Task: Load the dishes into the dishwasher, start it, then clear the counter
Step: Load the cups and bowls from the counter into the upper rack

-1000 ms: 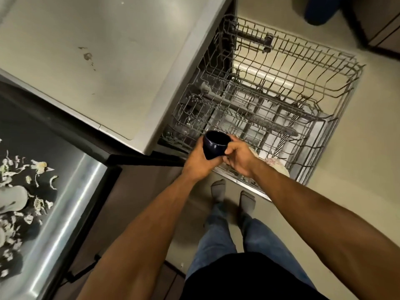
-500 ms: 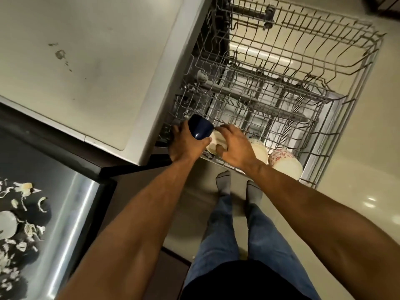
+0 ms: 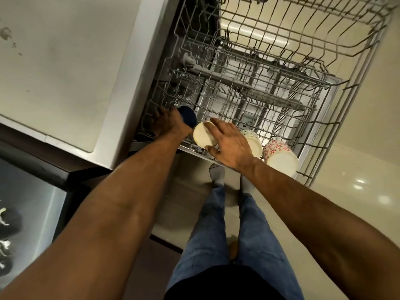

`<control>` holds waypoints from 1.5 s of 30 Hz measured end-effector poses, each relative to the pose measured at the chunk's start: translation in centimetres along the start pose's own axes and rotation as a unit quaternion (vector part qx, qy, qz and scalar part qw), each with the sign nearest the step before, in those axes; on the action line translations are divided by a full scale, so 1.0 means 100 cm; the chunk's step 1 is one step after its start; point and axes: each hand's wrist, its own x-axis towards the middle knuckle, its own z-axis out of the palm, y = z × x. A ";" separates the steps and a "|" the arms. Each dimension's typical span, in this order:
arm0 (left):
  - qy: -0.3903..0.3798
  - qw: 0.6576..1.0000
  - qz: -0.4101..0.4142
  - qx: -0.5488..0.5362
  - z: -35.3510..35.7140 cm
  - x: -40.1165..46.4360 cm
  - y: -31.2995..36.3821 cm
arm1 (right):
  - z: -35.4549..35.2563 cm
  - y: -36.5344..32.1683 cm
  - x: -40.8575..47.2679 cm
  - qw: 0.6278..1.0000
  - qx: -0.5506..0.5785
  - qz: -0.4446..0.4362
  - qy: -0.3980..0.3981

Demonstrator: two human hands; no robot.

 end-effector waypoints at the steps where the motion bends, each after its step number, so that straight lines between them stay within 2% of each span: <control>1: 0.000 1.000 0.002 0.014 0.001 0.002 0.003 | 0.000 0.001 0.000 1.000 0.002 0.002 0.002; 8: 0.028 0.994 0.034 0.097 0.016 0.015 0.004 | 0.002 0.002 0.002 1.000 0.022 0.011 0.016; 15: 0.049 0.988 0.065 0.129 0.023 0.016 0.005 | 0.006 0.001 0.003 0.999 0.023 0.010 0.031; 29: 0.023 0.992 0.096 0.081 0.012 -0.004 -0.005 | -0.006 -0.001 0.002 1.000 0.026 0.005 0.013; 35: 0.049 0.993 0.097 -0.050 -0.012 -0.028 -0.008 | -0.033 -0.001 0.001 1.000 0.014 0.011 -0.014; 41: 0.101 0.973 0.184 -0.097 -0.026 -0.073 -0.019 | -0.066 -0.003 -0.014 0.999 -0.003 0.037 -0.007; 45: 0.107 0.967 0.227 -0.046 -0.027 -0.106 -0.023 | -0.092 -0.006 -0.031 0.999 -0.027 0.035 -0.014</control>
